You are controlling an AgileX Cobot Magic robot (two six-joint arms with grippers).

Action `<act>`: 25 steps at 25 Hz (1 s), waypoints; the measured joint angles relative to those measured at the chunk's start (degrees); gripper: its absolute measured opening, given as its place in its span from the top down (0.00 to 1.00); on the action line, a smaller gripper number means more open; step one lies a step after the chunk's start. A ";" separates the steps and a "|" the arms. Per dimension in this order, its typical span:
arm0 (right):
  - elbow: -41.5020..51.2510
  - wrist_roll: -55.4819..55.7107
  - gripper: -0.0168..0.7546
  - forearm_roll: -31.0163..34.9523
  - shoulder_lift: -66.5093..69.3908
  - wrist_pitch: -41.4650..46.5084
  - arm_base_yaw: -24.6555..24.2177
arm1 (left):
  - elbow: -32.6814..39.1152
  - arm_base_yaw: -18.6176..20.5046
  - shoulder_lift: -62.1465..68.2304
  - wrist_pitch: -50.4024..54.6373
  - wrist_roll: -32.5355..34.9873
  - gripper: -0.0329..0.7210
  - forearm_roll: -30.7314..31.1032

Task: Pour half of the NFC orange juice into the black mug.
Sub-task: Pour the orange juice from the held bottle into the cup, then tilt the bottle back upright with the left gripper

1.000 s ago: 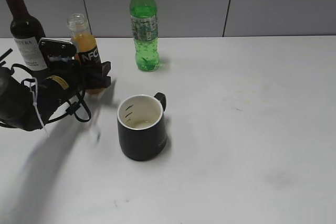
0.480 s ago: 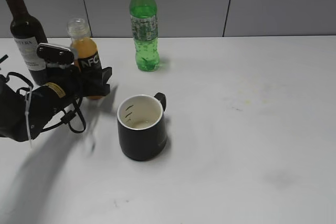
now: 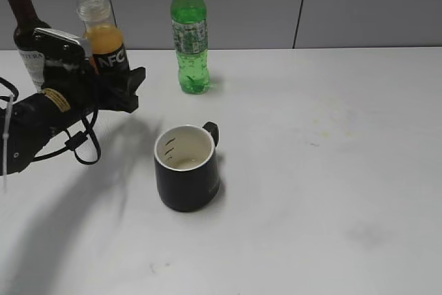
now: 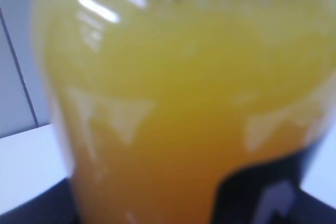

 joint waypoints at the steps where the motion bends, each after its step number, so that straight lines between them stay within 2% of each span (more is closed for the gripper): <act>1: 0.00 0.00 0.21 0.00 0.00 0.00 0.00 | 0.18 0.00 -0.23 0.73 0.71 0.33 1.43; 5: 0.00 0.00 0.21 0.00 0.00 0.00 0.00 | 0.68 0.00 -0.52 2.83 4.29 0.33 6.83; 10: 0.00 0.00 0.21 0.00 0.00 0.00 0.00 | 0.84 -0.05 -0.54 3.70 11.31 0.33 8.64; 15: 0.00 0.00 0.21 0.00 0.00 0.00 0.00 | 0.90 -0.05 -0.54 3.70 13.84 0.33 12.90; 25: 0.00 0.00 0.21 0.00 0.00 0.00 0.00 | 0.90 -0.05 -0.54 3.55 29.57 0.33 13.57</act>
